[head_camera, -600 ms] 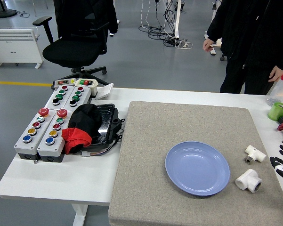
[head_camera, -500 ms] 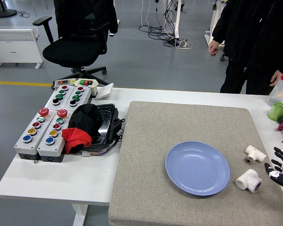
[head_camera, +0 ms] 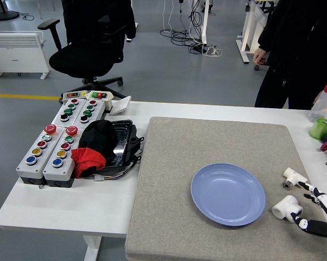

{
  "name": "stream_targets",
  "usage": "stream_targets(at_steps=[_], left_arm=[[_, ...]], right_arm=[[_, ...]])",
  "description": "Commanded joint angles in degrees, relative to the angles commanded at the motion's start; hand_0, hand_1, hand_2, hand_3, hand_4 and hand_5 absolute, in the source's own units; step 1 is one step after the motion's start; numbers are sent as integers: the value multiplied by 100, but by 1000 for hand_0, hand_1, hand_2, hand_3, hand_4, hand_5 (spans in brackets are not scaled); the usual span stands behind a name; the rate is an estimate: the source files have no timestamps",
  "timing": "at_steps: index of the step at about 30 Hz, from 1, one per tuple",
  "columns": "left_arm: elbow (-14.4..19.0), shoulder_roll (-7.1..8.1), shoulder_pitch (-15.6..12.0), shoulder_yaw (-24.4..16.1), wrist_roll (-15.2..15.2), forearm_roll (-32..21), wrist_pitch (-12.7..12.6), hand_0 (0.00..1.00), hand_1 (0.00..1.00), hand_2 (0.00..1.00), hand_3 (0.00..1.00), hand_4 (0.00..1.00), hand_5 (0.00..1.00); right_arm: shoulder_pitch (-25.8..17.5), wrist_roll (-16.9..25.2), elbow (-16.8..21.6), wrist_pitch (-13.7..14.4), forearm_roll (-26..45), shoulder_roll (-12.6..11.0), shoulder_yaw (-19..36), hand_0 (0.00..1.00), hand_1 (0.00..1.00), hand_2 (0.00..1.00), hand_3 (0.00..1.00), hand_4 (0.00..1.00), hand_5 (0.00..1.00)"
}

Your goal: Pick pipe place plate twice

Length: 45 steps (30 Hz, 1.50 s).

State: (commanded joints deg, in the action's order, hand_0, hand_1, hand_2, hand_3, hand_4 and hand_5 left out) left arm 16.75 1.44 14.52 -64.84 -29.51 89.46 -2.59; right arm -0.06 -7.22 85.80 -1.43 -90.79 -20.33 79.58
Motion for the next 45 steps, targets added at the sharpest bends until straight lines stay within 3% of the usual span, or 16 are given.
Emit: stream_targets(at_steps=[9, 22, 23, 28, 29, 40, 45], left_arm=[[4, 6, -2, 4, -10, -11, -1, 648, 630, 635, 551, 387, 998], [3, 10, 4, -36, -15, 40, -3, 649, 629, 634, 551, 387, 998], [3, 11, 4, -37, -15, 41, -2, 649, 628, 634, 550, 387, 998], [5, 11, 8, -50, -21, 63, 3, 649, 628, 634, 550, 387, 998], [5, 11, 8, -54, -21, 68, 3, 650, 628, 633, 550, 387, 998], [-1, 6, 7, -82, -15, 107, 1, 649, 628, 633, 550, 387, 998], [-4, 10, 10, -84, -9, 108, -2, 649, 627, 633, 550, 387, 998]], right_arm=[[73, -33, -30, 15, -66, 16, -265, 971, 913, 978, 935, 747, 308], [332, -21, -410, 417, -539, 186, -530, 946, 893, 975, 918, 751, 294], [336, 7, -421, 416, -568, 185, -529, 487, 576, 696, 741, 619, 53], [340, 378, -496, 339, -917, 185, -448, 487, 576, 696, 741, 619, 53], [338, 431, -498, 333, -940, 182, -433, 254, 419, 553, 659, 576, 2], [313, 555, -508, 296, -931, 162, -329, 205, 395, 534, 622, 545, 2], [352, 715, -128, 541, -770, 107, -435, 199, 390, 531, 608, 538, 2]])
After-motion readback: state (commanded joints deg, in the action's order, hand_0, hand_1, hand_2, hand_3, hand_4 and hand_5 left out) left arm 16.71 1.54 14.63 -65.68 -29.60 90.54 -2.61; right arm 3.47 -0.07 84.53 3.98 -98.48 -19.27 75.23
